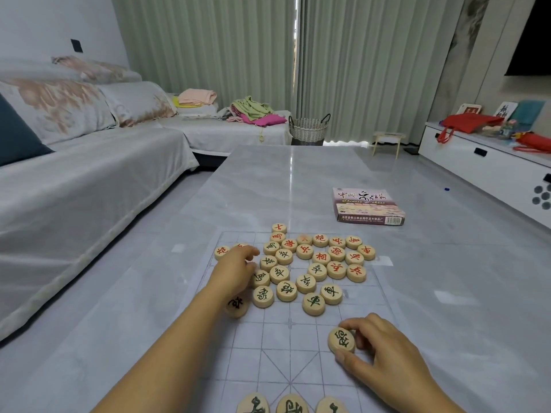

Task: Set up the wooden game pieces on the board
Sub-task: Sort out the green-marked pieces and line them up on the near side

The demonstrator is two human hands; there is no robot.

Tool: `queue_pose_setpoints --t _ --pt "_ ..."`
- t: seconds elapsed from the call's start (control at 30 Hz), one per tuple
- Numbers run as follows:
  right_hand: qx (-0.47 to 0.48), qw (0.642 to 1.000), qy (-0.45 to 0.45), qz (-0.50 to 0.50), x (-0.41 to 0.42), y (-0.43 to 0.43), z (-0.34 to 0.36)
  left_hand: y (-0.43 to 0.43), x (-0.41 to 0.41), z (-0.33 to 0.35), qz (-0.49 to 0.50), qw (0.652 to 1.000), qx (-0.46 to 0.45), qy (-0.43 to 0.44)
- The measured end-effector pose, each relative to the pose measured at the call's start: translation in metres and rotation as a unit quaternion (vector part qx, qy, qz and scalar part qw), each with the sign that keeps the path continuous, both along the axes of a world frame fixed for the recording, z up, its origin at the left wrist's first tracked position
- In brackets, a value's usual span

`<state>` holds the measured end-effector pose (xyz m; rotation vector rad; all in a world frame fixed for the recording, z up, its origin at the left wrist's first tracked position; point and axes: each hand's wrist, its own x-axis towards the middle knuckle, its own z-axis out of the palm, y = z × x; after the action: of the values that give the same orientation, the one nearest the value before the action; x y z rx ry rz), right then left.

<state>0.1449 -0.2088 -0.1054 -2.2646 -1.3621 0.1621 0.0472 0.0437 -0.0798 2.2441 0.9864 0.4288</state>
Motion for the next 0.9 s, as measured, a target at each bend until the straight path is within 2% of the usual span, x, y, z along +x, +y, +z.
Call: queue_pose_setpoints --t 0.17,0.37,0.57,0.73,0.9 --pt "-0.007 1.000 0.001 -0.007 0.001 0.002 0.001 0.009 0.020 0.000 -0.051 0.997 -0.029 0.053" --pt "-0.010 1.000 0.007 -0.008 0.001 0.003 0.002 0.013 0.026 -0.005 -0.017 0.998 -0.065 0.017" --pt "-0.010 1.000 0.005 -0.005 0.001 0.003 0.001 0.012 0.012 -0.006 -0.032 0.996 -0.078 0.008" --pt "-0.010 1.000 0.000 -0.010 0.001 0.004 0.001 0.008 -0.010 -0.001 -0.110 0.981 -0.157 -0.020" --pt "-0.005 1.000 -0.005 -0.013 0.001 0.003 0.000 0.003 -0.023 0.005 -0.176 0.966 -0.189 0.020"
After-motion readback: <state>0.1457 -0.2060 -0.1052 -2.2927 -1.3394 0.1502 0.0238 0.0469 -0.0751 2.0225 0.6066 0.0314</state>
